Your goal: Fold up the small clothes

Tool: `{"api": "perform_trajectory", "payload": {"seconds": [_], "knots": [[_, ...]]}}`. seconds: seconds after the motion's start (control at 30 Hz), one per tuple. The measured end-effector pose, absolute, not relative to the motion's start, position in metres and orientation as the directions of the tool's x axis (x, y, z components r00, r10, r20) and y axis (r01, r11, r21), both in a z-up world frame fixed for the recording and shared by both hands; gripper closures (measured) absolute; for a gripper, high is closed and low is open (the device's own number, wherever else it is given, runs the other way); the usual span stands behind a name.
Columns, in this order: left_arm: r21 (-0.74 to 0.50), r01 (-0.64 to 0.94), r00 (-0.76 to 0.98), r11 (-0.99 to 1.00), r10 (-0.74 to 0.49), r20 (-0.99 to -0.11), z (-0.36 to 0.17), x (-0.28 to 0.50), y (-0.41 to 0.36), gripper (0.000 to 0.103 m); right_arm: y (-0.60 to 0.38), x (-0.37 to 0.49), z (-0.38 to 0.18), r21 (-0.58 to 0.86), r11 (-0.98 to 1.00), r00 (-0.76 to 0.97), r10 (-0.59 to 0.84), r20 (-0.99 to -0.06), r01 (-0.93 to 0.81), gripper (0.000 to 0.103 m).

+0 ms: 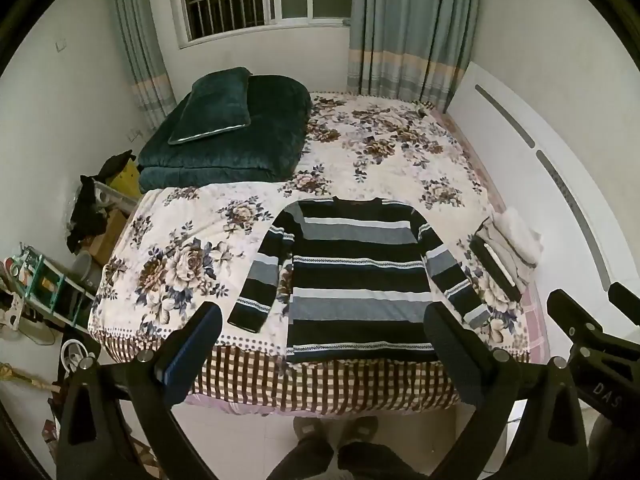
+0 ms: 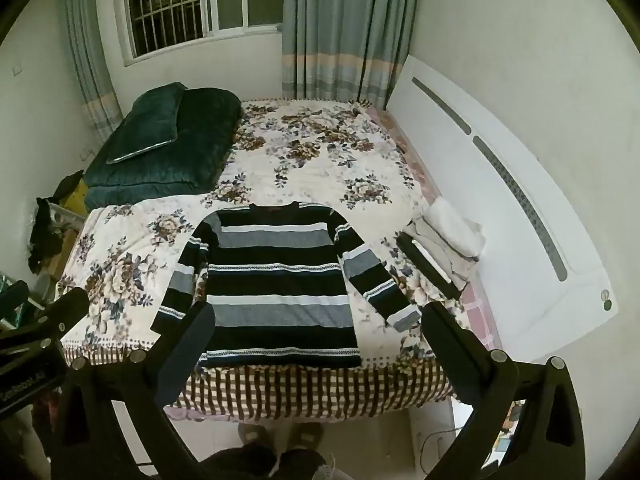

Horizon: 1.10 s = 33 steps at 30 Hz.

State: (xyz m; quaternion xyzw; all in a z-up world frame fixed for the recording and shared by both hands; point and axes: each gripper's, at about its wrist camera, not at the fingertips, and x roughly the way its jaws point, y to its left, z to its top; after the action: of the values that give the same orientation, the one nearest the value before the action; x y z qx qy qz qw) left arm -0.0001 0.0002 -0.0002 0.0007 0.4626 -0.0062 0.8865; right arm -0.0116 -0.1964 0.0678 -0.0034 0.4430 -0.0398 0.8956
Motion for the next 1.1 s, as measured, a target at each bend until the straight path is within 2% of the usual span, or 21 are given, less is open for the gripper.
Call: {"api": "perform_trajectory", "payload": {"seconds": [1.1], "knots": [[-0.017, 0.007, 0.581, 1.000, -0.018, -0.814, 0.007, 0.003, 0.002, 0.000, -0.185, -0.006, 0.075, -0.056, 0.996, 0.615, -0.089, -0.784, 0.073, 0.000]]}}
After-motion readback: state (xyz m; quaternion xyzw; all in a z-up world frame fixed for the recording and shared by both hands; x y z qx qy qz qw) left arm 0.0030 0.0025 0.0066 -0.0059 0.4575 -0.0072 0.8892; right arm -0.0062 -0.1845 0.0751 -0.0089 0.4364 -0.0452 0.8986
